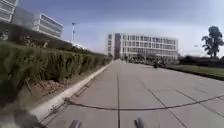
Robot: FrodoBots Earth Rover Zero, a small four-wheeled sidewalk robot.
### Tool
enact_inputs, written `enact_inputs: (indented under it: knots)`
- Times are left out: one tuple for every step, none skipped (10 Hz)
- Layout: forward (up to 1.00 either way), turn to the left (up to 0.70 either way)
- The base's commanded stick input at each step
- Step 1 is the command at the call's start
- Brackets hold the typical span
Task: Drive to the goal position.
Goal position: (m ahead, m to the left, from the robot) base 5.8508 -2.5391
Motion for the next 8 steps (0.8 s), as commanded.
enact_inputs:
  knots:
    - [0.7, 0.0]
    - [0.7, 0.0]
    - [0.7, 0.0]
    - [0.7, 0.0]
    - [0.7, 0.0]
    - [0.7, -0.08]
    - [0.7, -0.31]
    - [0.7, -0.35]
